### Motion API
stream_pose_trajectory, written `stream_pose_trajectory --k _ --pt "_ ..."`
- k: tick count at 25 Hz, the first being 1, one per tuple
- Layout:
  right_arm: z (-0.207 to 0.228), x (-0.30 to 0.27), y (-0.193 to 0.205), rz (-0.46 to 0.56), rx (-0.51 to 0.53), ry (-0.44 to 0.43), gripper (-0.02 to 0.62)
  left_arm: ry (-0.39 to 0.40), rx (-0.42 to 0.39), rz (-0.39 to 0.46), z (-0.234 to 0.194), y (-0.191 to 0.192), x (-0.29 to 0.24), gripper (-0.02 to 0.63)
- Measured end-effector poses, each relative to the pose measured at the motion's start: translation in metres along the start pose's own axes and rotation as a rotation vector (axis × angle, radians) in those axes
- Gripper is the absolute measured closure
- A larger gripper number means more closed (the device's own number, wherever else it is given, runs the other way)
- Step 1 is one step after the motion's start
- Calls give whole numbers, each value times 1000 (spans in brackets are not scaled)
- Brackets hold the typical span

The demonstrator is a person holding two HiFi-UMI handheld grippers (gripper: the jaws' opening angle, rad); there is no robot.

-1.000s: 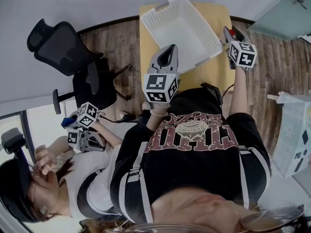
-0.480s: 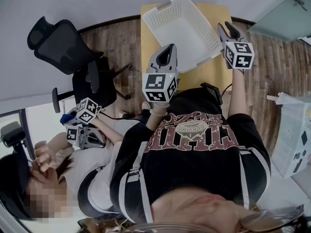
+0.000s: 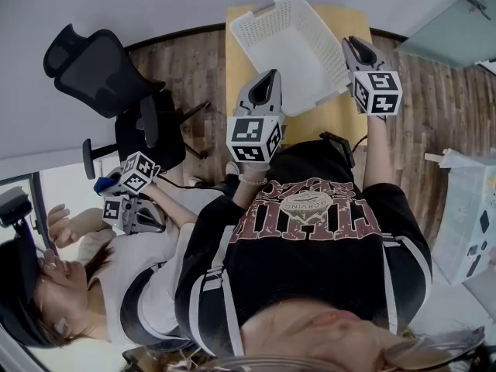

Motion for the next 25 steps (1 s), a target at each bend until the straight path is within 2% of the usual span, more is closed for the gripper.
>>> stream_pose_trajectory --k 18,25 --pt "-42 12 -5 14 67 -94 561 -18 -13 0 6 5 2 559" --pt "-71 8 -10 16 84 -144 571 -23 -7 3 -7 4 2 560"
Point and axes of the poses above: the fingertips, and each gripper's own axes: x backward along the fingers, z to its right, y out of its underside, the point moved 3 cm from there along x, backward along the fingers, and after that the axes turned 8 degrees about -z, right-handed, at the moved point
